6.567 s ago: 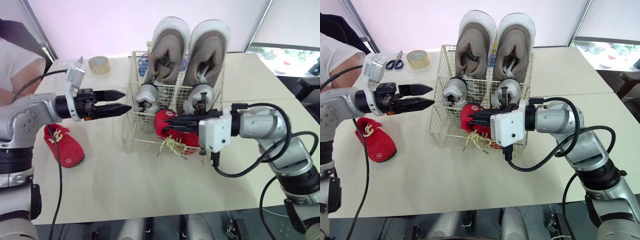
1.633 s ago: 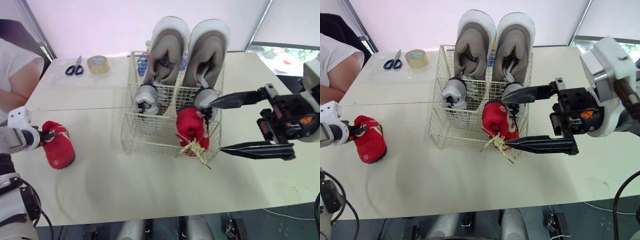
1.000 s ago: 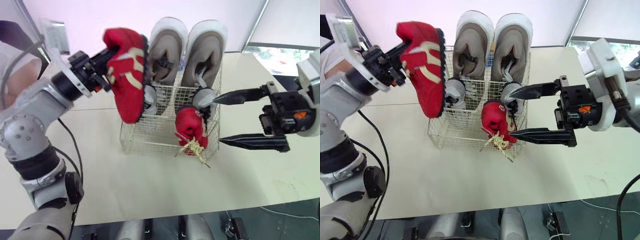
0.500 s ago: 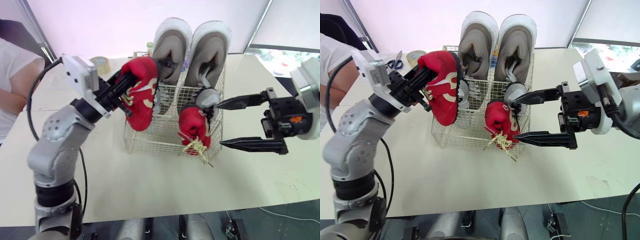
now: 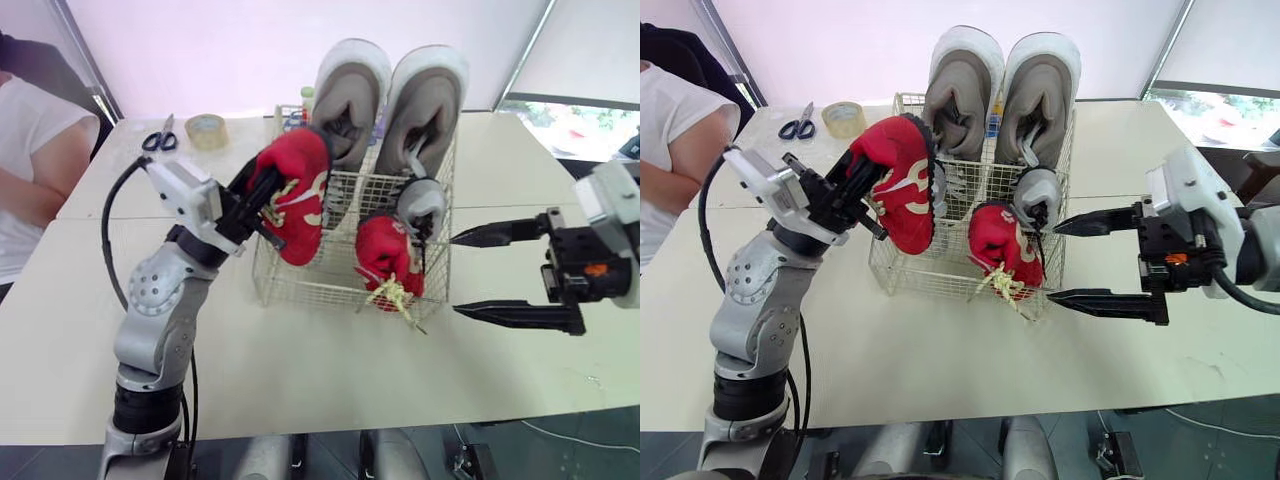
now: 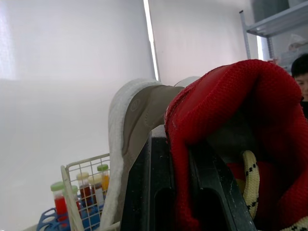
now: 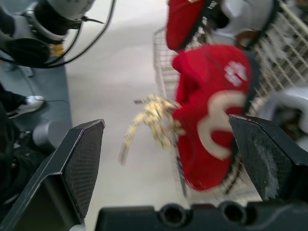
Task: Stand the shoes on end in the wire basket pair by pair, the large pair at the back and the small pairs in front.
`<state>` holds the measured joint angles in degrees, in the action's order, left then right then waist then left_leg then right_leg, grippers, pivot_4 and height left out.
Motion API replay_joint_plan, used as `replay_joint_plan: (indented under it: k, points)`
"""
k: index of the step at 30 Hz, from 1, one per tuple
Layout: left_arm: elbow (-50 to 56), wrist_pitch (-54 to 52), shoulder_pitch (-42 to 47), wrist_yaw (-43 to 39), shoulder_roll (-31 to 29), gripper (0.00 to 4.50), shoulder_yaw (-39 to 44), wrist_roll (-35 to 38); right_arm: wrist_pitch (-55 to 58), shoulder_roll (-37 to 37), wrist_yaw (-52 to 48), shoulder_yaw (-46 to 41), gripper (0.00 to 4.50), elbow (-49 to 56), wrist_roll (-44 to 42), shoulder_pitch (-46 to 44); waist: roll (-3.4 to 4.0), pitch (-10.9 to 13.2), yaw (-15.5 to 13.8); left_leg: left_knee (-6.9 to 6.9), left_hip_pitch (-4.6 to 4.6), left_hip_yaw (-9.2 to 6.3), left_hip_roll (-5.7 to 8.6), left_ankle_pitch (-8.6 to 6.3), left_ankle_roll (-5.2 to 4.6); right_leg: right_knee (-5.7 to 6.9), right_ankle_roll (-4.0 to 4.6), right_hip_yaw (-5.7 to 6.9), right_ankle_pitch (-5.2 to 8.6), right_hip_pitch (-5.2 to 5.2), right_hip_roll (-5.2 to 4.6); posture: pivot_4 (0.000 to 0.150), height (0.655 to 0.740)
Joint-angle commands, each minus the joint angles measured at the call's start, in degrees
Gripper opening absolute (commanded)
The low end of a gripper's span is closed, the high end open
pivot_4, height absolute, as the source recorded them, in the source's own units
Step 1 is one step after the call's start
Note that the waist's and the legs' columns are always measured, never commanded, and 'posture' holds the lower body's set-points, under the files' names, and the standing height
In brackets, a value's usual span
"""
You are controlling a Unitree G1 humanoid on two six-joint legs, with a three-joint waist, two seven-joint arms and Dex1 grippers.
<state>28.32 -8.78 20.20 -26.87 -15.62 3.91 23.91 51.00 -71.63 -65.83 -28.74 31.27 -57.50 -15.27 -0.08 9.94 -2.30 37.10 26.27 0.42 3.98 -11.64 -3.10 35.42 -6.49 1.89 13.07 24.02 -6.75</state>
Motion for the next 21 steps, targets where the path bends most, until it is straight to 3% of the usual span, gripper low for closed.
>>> replay_joint_plan:
  k: [1, 12, 21]
  points:
    - [-1.46, 3.4, -3.61, 0.52, 0.74, 0.03, -1.96, -3.45, 0.22, -0.97, 0.3, -3.27, 4.5, 0.96, -0.17, 0.48, 0.03, -0.02, 0.0, 0.0, 0.0, 0.0, 0.0, 0.0, 0.0, 0.0, 0.0, 0.0, 0.0, 0.0, 0.0, 0.15, 0.74]
    - [-7.77, 11.48, -12.81, -0.34, 2.74, 0.03, -5.74, -7.65, 0.81, -1.31, 0.63, -4.58, 4.5, 1.15, -0.15, 0.83, 0.34, -0.28, 0.01, -0.02, -0.07, 0.0, -0.03, -0.06, -0.1, -0.2, 0.0, 0.05, 0.01, -0.04, -0.02, 0.15, 0.74]
    - [-9.13, 4.58, -15.37, 0.63, 3.63, 0.03, -8.36, -5.63, 0.95, -1.22, 0.87, -5.43, 4.5, 1.56, -0.13, 1.64, 0.51, -0.45, 0.0, -0.04, -0.09, 0.0, -0.06, -0.08, -0.1, -0.23, -0.01, 0.06, 0.02, -0.03, -0.03, 0.15, 0.74]
